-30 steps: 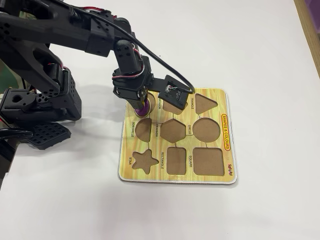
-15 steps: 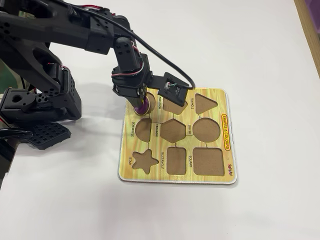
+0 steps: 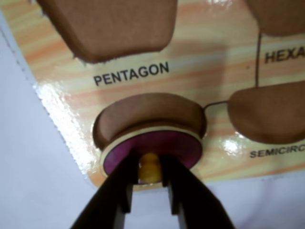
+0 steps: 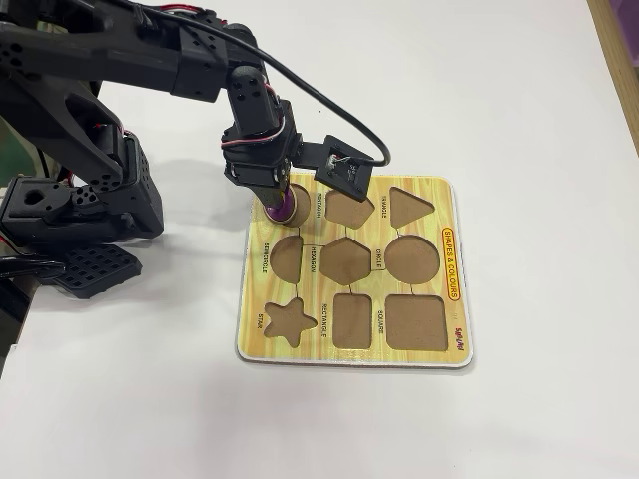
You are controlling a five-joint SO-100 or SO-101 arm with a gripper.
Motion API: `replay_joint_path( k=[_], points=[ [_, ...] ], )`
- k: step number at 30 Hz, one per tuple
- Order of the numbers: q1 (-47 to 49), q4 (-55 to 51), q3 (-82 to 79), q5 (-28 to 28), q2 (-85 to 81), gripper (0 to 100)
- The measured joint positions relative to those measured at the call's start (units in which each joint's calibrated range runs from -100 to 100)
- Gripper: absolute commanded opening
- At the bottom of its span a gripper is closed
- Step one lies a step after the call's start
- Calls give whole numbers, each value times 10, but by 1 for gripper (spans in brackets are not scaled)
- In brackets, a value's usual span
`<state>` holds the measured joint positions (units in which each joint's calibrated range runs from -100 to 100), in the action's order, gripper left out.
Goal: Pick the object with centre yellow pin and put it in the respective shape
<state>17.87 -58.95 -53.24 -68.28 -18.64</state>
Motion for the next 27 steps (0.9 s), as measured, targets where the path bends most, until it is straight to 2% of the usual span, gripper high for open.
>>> replay_joint_path(
  k=[14,27],
  points=[
    [-4,0,0,0,0,1],
    [-5,47,-1,0,0,1]
  ],
)
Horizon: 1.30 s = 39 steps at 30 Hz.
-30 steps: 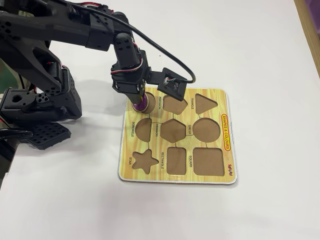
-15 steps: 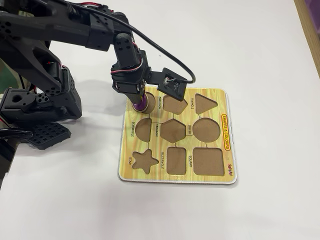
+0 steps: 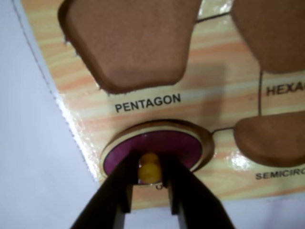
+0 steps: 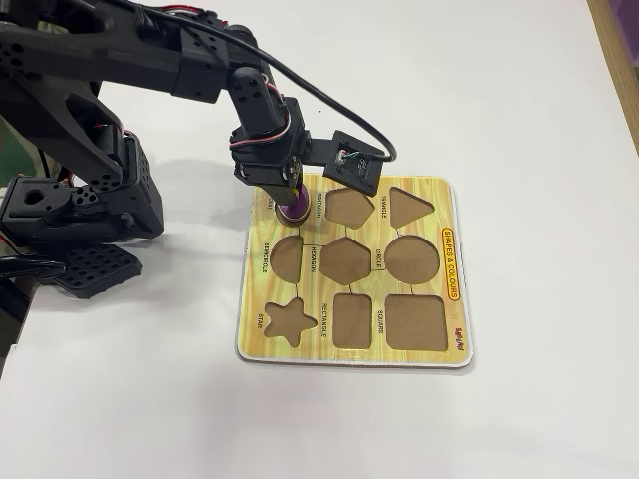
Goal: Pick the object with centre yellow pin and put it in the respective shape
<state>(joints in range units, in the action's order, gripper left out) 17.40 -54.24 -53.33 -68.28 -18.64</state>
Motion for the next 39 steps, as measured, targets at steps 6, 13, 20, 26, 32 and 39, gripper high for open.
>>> replay_joint_path(
  k=[6,13,20,26,32,39],
  points=[
    [-2,0,0,0,0,1],
    [-2,0,0,0,0,1],
    [-2,0,0,0,0,1],
    [-2,0,0,0,0,2],
    [-2,0,0,0,0,3],
    [-2,0,0,0,0,14]
  ],
)
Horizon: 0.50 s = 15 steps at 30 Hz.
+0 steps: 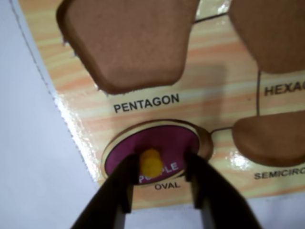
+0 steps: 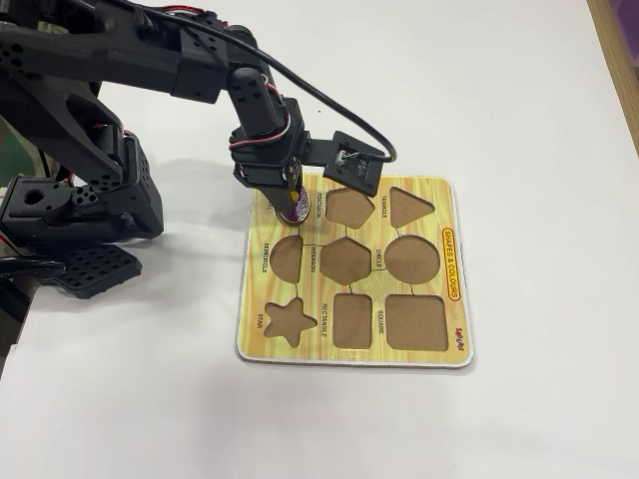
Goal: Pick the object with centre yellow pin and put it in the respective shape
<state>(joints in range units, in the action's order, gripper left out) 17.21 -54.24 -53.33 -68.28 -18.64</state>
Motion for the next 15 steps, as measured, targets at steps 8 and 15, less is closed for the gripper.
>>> replay_joint_path(
  k=[8,15],
  points=[
    [0,0,0,0,0,14],
    [0,0,0,0,-2,14]
  ],
)
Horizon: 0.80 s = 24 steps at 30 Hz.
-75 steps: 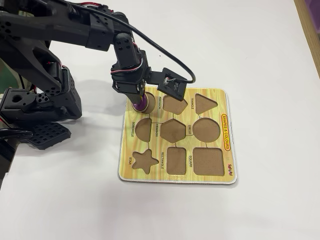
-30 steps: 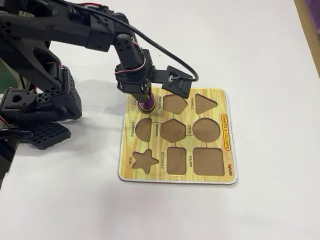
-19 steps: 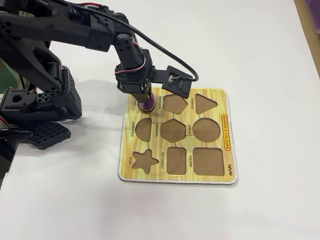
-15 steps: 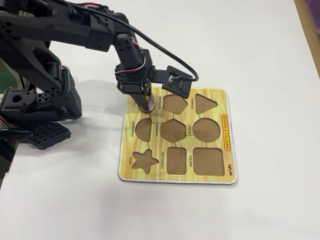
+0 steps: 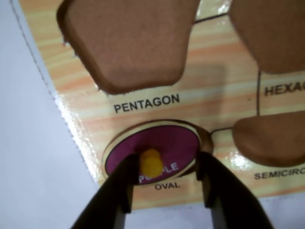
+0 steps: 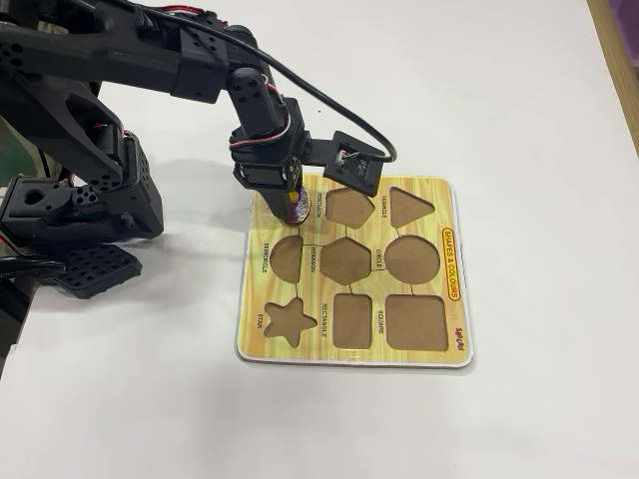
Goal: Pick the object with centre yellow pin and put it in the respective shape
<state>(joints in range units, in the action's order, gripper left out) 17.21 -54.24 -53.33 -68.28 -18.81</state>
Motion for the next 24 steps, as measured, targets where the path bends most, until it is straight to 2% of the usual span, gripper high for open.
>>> replay_joint_path(
  k=[10,24],
  points=[
    [-21,0,-40,-3,-104,14],
    [-116,-1,-254,-3,-357,14]
  ],
)
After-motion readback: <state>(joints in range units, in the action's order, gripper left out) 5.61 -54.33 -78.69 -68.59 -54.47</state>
